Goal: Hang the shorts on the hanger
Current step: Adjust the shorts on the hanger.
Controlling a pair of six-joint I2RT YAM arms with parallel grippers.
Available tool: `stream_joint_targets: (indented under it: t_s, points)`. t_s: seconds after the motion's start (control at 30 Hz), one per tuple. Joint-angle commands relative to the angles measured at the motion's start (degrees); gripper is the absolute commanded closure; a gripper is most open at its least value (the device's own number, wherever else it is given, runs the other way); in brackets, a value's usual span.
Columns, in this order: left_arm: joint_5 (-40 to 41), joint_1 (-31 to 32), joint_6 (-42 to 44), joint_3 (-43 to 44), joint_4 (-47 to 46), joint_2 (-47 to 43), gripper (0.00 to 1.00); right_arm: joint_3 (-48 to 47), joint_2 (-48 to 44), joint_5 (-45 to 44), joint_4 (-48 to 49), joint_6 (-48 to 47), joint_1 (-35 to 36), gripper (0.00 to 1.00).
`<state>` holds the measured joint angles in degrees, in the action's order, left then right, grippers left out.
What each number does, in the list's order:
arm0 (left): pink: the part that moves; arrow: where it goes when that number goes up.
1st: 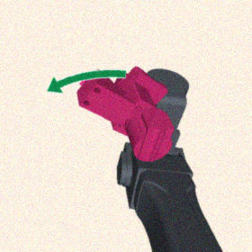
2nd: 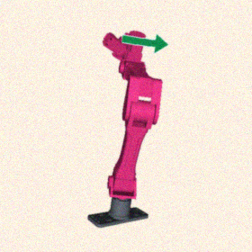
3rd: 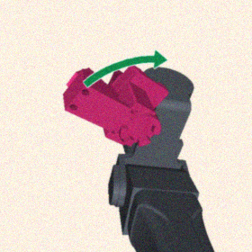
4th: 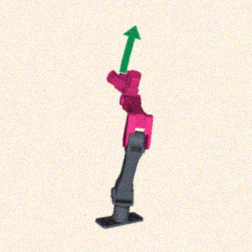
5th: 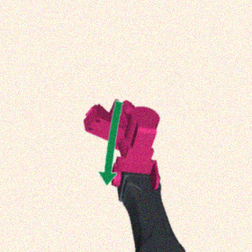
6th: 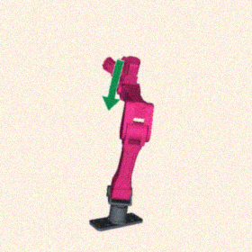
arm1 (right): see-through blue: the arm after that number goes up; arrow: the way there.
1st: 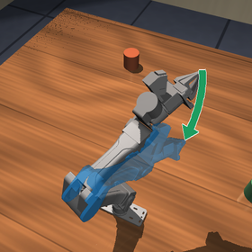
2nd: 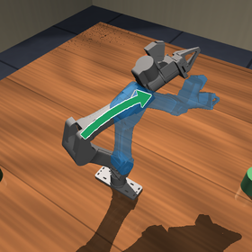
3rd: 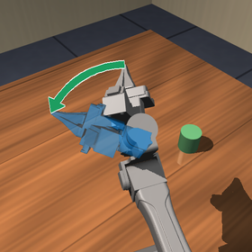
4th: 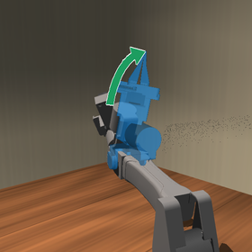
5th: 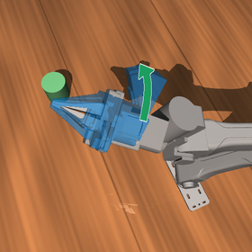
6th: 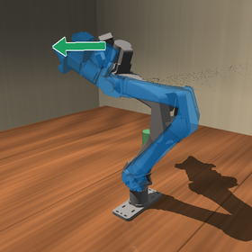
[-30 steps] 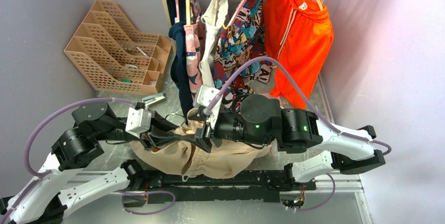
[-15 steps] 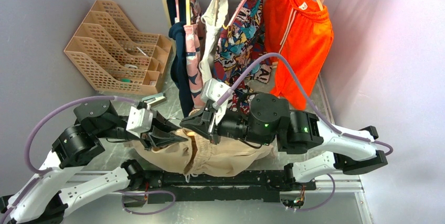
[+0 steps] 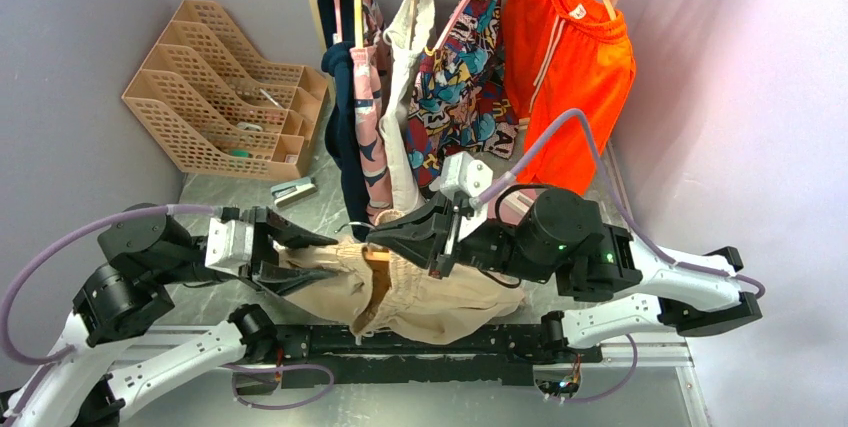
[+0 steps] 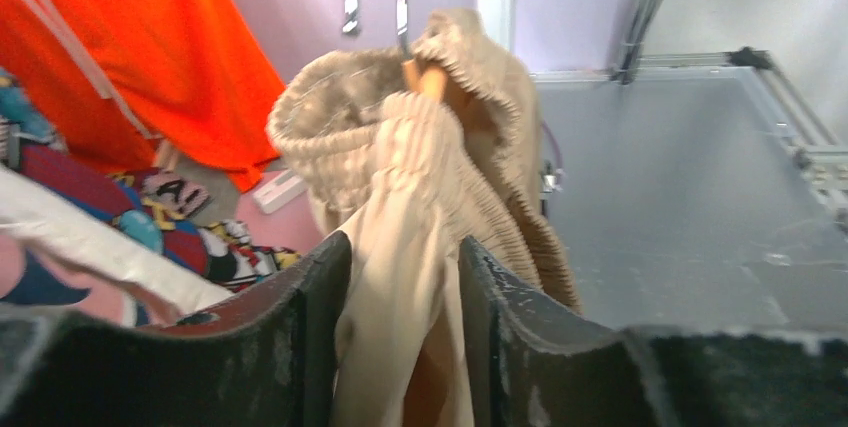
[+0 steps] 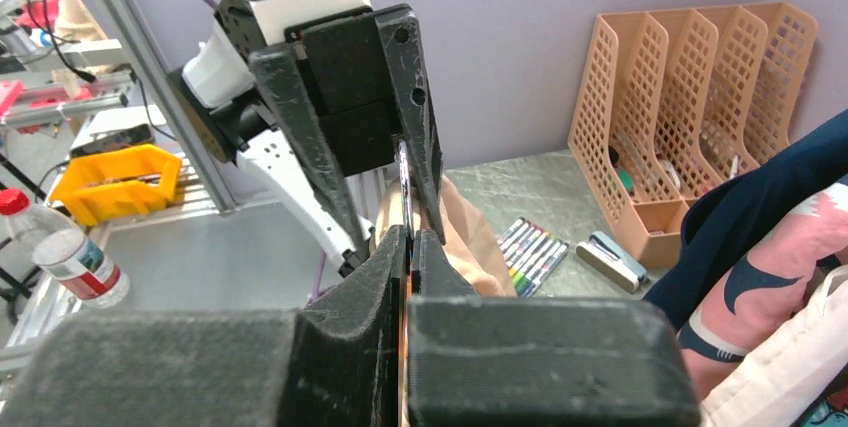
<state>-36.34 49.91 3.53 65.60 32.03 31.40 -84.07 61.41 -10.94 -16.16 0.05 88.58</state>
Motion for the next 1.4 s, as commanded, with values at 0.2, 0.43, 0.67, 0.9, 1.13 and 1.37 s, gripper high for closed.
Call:
stream_joint_targets:
  t_s: [0.2, 0.43, 0.67, 0.9, 1.13, 1.37]
  points:
    - [12.40, -0.32, 0.79, 1.74, -0.28, -3.41, 0.69, -0.03, -3.95, 0.84, 5.40, 1.30, 0.02, 1.00]
    - [19.87, -0.34, -0.41, 0.99, -3.50, -5.84, 0.64, -0.04, -5.96, -0.62, 4.52, 0.79, 0.08, 1.00]
    - [22.07, -0.34, -1.22, 0.47, -2.21, -7.40, 0.52, 0.70, -8.53, -0.59, 5.69, 1.00, 0.03, 1.00]
    - [22.29, -0.32, -1.19, 1.05, -2.34, -7.33, 0.43, 0.86, -8.86, 0.07, 6.07, 0.91, 0.02, 1.00]
    - [18.04, -0.31, 1.47, 14.29, -4.41, -1.14, 0.25, -3.77, -6.37, 4.72, 0.91, 0.86, 0.07, 1.00]
    - [-3.89, -0.34, 0.38, 17.94, -2.05, 9.15, 0.23, -4.48, -4.27, 5.47, -0.54, 0.65, 0.04, 1.00]
